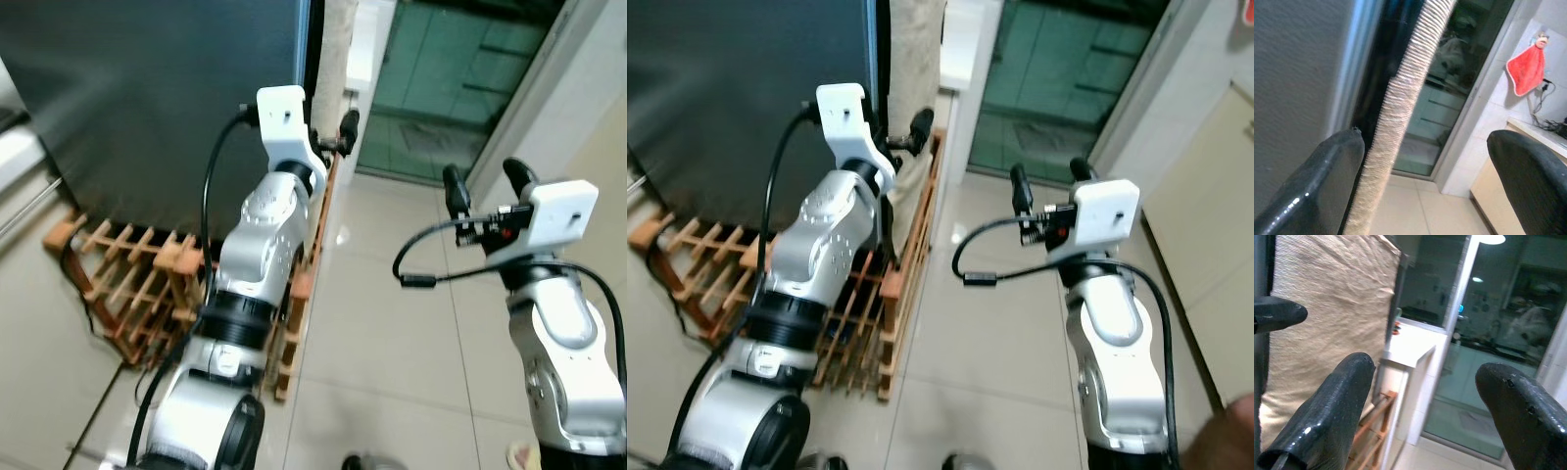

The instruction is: Restocking fridge

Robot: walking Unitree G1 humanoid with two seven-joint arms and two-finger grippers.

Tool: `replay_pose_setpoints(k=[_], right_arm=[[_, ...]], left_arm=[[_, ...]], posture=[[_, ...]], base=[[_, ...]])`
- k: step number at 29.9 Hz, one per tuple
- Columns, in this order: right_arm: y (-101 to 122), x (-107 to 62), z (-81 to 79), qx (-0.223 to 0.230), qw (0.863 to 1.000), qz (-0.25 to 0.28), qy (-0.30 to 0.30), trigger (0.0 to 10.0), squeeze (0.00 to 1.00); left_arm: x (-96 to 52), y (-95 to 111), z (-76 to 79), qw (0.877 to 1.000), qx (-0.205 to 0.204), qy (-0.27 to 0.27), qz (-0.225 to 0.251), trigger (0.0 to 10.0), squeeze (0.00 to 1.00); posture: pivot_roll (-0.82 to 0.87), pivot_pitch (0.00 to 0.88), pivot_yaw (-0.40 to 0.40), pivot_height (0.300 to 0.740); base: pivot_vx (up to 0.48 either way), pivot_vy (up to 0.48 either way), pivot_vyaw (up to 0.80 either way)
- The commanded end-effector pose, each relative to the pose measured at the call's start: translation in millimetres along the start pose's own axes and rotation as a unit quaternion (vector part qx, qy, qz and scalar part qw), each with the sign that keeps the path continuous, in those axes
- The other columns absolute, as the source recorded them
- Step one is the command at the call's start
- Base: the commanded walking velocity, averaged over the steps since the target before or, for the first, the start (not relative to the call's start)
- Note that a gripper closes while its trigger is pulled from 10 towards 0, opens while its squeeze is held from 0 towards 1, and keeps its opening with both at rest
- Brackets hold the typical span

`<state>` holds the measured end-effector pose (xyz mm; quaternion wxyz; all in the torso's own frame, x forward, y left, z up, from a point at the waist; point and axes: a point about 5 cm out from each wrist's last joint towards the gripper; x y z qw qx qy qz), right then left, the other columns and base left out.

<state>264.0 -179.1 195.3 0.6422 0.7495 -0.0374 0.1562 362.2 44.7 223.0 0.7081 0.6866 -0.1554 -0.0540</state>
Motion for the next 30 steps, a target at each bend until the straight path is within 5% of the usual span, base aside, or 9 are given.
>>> replay_pose_setpoints(k=[1, 8, 11, 14, 16, 17, 22, 28, 30], right_arm=[[5.0, -2.2, 2.7, 0.001, 1.0, 0.005, -0.003, 10.0, 0.0], [4.2, -3.2, 0.2, 0.001, 1.0, 0.001, 0.0, 10.0, 0.0], [6.2, -3.0, 0.2, -0.002, 1.0, 0.003, 0.0, 10.0, 0.0], [14.1, -6.2, 5.3, -0.02, 0.999, 0.024, -0.023, 10.0, 0.0], [25.2, -18.1, 16.5, -0.046, 0.995, 0.051, -0.076, 10.0, 0.0], [25.2, -18.1, 16.5, -0.046, 0.995, 0.051, -0.076, 10.0, 0.0], [30.6, -57.2, 29.0, -0.091, 0.984, 0.055, -0.141, 10.0, 0.0], [28.6, -76.6, 46.0, -0.123, 0.973, 0.044, -0.193, 10.0, 0.0], [28.5, -75.7, 47.7, -0.124, 0.972, 0.045, -0.195, 10.0, 0.0]], left_arm=[[5.6, 14.1, 50.2, 0.997, -0.038, -0.066, 0.014, 10.0, 0.0], [6.2, 22.1, 73.4, 0.991, -0.053, -0.121, 0.026, 10.0, 0.0], [2.8, 22.5, 68.2, 0.989, -0.037, -0.134, 0.041, 10.0, 0.0], [-6.8, 21.9, 37.5, 0.993, 0.008, -0.094, 0.073, 10.0, 0.0], [-24.2, 18.9, -4.4, 0.995, 0.016, -0.028, 0.093, 10.0, 0.0], [-24.2, 18.9, -4.4, 0.995, 0.016, -0.028, 0.093, 10.0, 0.0], [-91.7, -1.6, -82.2, 0.986, 0.075, 0.126, 0.074, 10.0, 0.0], [-156.0, -26.8, -91.8, 0.985, 0.084, 0.153, -0.009, 10.0, 0.0], [-154.7, -22.3, -92.4, 0.984, 0.086, 0.157, -0.001, 10.0, 0.0]], posture=[[-0.21, 0.0, -0.067, 0.711], [-0.22, 0.0, -0.064, 0.711], [-0.23, 0.0, -0.062, 0.711], [-0.23, 0.0, -0.06, 0.711], [-0.23, 0.0, -0.061, 0.711], [-0.23, 0.0, -0.061, 0.711], [-0.2, 0.0, -0.051, 0.711], [-0.17, 0.0, -0.04, 0.711], [-0.16, 0.0, -0.044, 0.711]], base=[[0.0, 0.0, 0.0], [0.0, 0.0, 0.0], [0.0, 0.0, 0.0], [0.0, 0.0, 0.0], [0.0, 0.0, 0.0], [0.0, 0.0, 0.0], [0.0, 0.0, 0.0], [0.0, 0.0, 0.0], [0.0, 0.0, 0.0]])
Point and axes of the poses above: a point about 5 cm out from each wrist's last joint towards the gripper, its own x axis pointing out of the wrist towards the gripper, its own y axis along the axis of the wrist's last joint, z = x × y, and after that the axes turned 14 degrees about x, right-handed
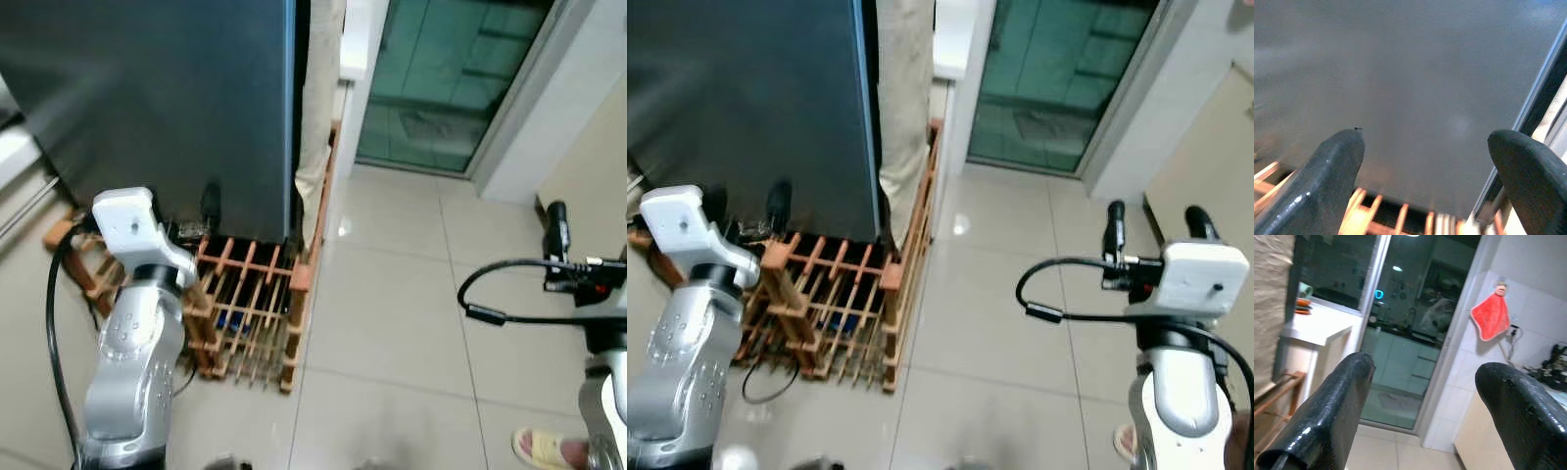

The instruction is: Restocking fridge

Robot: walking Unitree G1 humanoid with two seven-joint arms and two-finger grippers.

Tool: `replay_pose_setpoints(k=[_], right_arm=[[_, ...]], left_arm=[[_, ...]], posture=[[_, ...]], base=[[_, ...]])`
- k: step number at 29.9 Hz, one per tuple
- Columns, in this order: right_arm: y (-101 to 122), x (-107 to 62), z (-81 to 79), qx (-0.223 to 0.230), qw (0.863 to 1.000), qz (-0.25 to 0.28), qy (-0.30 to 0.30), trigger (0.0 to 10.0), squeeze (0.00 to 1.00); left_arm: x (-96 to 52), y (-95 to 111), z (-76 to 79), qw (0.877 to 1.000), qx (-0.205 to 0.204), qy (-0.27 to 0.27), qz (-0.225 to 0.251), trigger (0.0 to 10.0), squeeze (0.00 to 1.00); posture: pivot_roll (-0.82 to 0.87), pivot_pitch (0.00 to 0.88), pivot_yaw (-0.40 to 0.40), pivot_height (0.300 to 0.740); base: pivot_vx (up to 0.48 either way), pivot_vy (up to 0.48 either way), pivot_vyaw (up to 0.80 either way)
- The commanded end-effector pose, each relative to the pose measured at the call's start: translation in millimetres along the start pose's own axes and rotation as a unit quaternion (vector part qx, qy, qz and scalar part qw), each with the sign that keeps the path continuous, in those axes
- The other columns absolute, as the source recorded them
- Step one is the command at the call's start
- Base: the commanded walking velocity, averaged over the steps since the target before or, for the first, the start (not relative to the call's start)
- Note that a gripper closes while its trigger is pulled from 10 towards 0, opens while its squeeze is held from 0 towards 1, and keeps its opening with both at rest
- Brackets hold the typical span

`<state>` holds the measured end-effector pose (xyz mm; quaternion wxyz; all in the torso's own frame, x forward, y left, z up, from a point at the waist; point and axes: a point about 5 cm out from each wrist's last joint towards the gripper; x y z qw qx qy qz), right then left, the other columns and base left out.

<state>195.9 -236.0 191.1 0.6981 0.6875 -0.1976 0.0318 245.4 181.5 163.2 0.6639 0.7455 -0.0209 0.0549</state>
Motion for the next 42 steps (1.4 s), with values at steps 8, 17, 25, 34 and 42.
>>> replay_pose_setpoints(k=[8, 17, 25, 34, 42], right_arm=[[25.4, 14.3, -31.7, -0.02, 0.994, 0.08, 0.074, 10.0, 0.0], [32.5, 26.5, -30.6, -0.03, 0.991, 0.099, 0.079, 10.0, 0.0], [27.0, 33.1, -32.8, -0.027, 0.992, 0.091, 0.085, 10.0, 0.0], [19.1, 40.1, -39.7, -0.015, 0.992, 0.077, 0.097, 10.0, 0.0], [13.1, 42.4, -52.3, -0.003, 0.991, 0.071, 0.115, 10.0, 0.0]], left_arm=[[21.2, 70.5, 28.4, 0.987, -0.056, -0.042, 0.147, 10.0, 0.0], [27.3, 80.0, 38.6, 0.983, -0.063, -0.051, 0.164, 10.0, 0.0], [31.7, 79.5, 40.9, 0.985, -0.069, -0.047, 0.152, 10.0, 0.0], [44.0, 82.4, 44.0, 0.986, -0.06, -0.06, 0.145, 10.0, 0.0], [44.0, 77.8, 45.0, 0.988, -0.043, -0.068, 0.132, 10.0, 0.0]], posture=[[-0.16, 0.0, -0.057, 0.711], [-0.17, 0.0, -0.07, 0.711], [-0.17, 0.0, -0.073, 0.711], [-0.17, 0.0, -0.065, 0.711], [-0.15, 0.0, -0.058, 0.711]], base=[[0.3, 0.0, 0.0], [0.476, 0.0, 0.0], [0.468, 0.0, 0.0], [0.103, 0.0, 0.0], [0.0, 0.0, 0.0]])
Point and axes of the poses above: a point about 5 cm out from each wrist's last joint towards the gripper, its own x axis pointing out of the wrist towards the gripper, its own y axis along the axis of the wrist's last joint, z = x × y, and after that the axes turned 14 degrees about x, right-handed
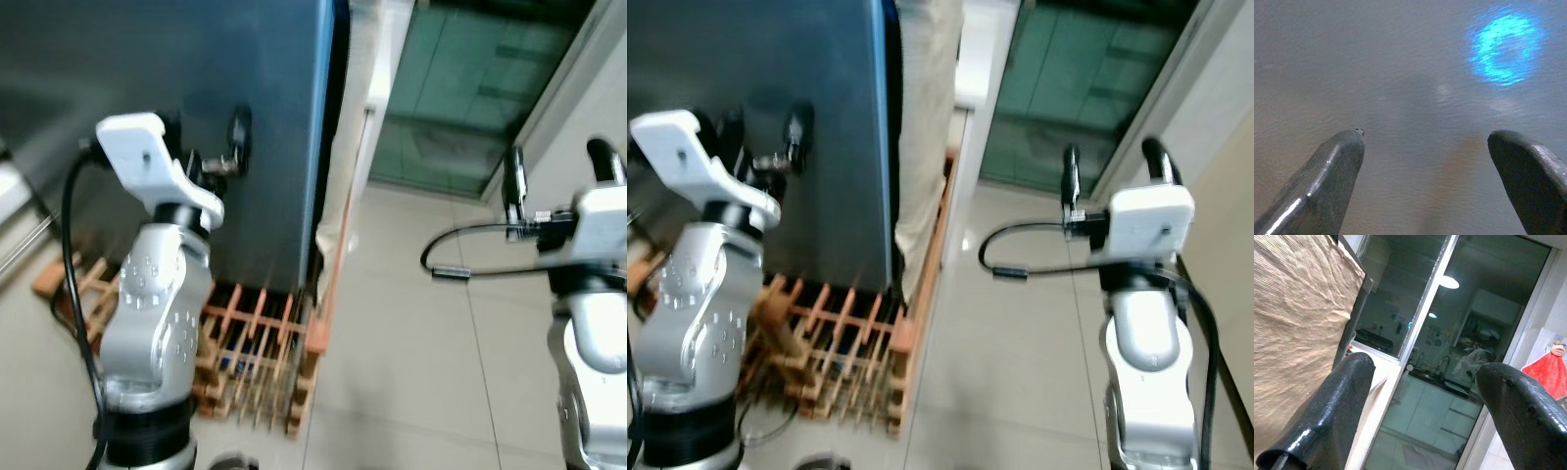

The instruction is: Restocking fridge

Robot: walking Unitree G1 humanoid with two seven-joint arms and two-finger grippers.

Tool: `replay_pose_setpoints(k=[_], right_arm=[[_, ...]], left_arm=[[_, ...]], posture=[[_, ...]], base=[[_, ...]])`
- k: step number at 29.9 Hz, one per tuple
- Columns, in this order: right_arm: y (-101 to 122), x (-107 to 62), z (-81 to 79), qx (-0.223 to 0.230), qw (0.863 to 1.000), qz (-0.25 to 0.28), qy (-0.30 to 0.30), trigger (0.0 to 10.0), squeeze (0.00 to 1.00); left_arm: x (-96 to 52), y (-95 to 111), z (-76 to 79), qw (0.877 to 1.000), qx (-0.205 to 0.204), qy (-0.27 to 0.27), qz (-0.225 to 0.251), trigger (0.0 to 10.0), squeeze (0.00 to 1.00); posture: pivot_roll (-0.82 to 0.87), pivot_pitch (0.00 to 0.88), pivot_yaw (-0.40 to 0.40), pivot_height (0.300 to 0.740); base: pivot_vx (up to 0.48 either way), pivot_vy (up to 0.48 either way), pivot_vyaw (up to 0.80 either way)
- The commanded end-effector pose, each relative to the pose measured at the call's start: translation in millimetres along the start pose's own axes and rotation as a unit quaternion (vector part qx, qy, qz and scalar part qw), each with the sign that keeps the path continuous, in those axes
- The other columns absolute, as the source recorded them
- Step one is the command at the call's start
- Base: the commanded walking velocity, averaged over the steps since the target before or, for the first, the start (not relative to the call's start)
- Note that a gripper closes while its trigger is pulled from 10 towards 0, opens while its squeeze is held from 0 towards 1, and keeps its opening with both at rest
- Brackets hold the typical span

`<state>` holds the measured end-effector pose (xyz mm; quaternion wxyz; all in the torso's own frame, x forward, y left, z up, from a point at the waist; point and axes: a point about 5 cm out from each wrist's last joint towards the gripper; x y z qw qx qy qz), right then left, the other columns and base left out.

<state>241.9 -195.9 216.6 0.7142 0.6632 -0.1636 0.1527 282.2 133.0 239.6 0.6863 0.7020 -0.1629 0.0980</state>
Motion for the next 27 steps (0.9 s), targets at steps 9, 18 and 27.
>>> replay_pose_setpoints(k=[9, 18, 27], right_arm=[[-6.5, 3.9, -0.9, 0.009, 1.0, -0.012, 0.008, 10.0, 0.0], [-8.6, 2.5, -6.8, 0.015, 1.0, -0.016, 0.014, 10.0, 0.0], [-16.1, 3.3, -20.8, 0.043, 0.999, -0.021, 0.016, 10.0, 0.0]], left_arm=[[-4.8, 1.7, 5.1, 1.0, -0.011, -0.017, 0.0, 10.0, 0.0], [8.3, -6.0, 10.4, 0.999, 0.014, -0.029, -0.027, 10.0, 0.0], [18.6, -6.3, 30.2, 0.996, -0.001, -0.076, -0.038, 10.0, 0.0]], posture=[[-0.15, 0.002, -0.074, 0.711], [-0.14, 0.016, -0.063, 0.711], [-0.13, 0.014, -0.041, 0.711]], base=[[0.0, -0.456, 0.0], [0.0, -0.16, 0.0], [0.0, 0.0, 0.0]])
Point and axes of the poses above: a point about 5 cm out from each wrist's last joint towards the gripper, its own x axis pointing out of the wrist towards the gripper, its own y axis along the axis of the wrist's last joint, z = x × y, and after that the axes turned 14 degrees about x, right-handed
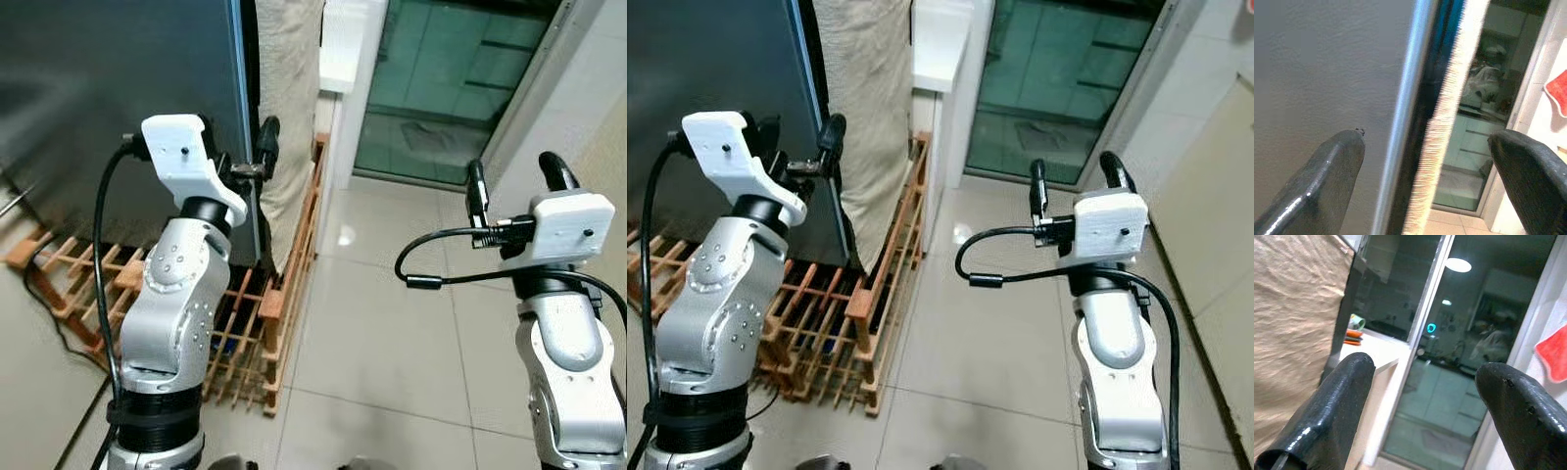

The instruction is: Restocking fridge

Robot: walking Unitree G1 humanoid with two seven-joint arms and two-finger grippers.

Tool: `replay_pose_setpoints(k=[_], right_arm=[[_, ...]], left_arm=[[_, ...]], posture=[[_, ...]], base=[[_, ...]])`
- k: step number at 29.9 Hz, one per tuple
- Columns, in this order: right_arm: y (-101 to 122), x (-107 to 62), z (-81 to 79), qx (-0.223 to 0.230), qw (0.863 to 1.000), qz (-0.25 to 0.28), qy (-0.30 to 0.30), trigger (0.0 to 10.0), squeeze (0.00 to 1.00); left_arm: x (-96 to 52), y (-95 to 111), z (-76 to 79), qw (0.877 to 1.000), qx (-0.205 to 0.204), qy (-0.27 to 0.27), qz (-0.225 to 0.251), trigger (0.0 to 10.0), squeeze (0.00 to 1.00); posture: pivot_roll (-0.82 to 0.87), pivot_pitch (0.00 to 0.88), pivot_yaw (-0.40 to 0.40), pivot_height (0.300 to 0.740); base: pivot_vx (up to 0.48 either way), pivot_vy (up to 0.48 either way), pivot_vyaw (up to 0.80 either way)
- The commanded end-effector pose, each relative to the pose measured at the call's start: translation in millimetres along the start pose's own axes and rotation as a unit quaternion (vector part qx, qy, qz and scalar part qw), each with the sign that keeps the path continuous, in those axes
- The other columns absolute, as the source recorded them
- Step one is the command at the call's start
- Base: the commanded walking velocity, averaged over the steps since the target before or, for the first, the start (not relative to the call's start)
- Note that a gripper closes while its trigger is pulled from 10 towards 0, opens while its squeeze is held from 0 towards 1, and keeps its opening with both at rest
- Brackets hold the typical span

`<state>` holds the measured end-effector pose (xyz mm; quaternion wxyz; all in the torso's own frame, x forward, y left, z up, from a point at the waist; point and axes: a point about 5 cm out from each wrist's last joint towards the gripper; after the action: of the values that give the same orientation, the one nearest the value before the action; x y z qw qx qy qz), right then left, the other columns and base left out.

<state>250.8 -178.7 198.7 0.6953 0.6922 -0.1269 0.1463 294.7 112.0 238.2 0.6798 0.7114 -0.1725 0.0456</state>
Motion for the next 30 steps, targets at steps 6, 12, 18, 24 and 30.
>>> replay_pose_setpoints(k=[6, 12, 18, 24, 30], right_arm=[[3.8, 4.9, -5.4, 0.008, 1.0, 0.012, 0.004, 10.0, 0.0], [3.1, 3.7, -8.0, 0.01, 1.0, 0.011, 0.007, 10.0, 0.0], [2.5, -0.6, -8.6, 0.011, 1.0, 0.008, 0.005, 10.0, 0.0], [1.7, -5.2, -7.2, 0.007, 1.0, 0.004, -0.001, 10.0, 0.0], [0.0, -8.7, -5.0, 0.005, 1.0, -0.002, -0.003, 10.0, 0.0]], left_arm=[[23.3, -9.9, 41.3, 0.995, -0.007, -0.086, -0.045, 10.0, 0.0], [37.1, -12.8, 38.7, 0.996, 0.016, -0.07, -0.06, 10.0, 0.0], [52.8, -7.5, 28.1, 0.997, 0.019, -0.037, -0.06, 10.0, 0.0], [44.8, -6.3, 5.0, 0.998, 0.005, -0.016, -0.062, 10.0, 0.0], [20.6, -13.1, -9.1, 0.998, -0.002, -0.024, -0.065, 10.0, 0.0]], posture=[[-0.15, 0.028, -0.032, 0.711], [-0.16, 0.042, -0.018, 0.711], [-0.18, 0.047, -0.002, 0.711], [-0.19, 0.039, 0.01, 0.711], [-0.18, 0.035, 0.001, 0.711]], base=[[0.0, 0.0, 0.0], [0.0, 0.0, 0.0], [0.0, 0.0, 0.0], [0.0, 0.0, 0.0], [0.0, 0.0, 0.0]])
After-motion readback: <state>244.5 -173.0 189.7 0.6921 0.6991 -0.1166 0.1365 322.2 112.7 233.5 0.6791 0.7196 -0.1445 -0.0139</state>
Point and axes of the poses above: a point about 5 cm out from each wrist's last joint towards the gripper, its own x axis pointing out of the wrist towards the gripper, its own y axis along the axis of the wrist's last joint, z = x × y, and after that the axes turned 14 degrees about x, right-handed
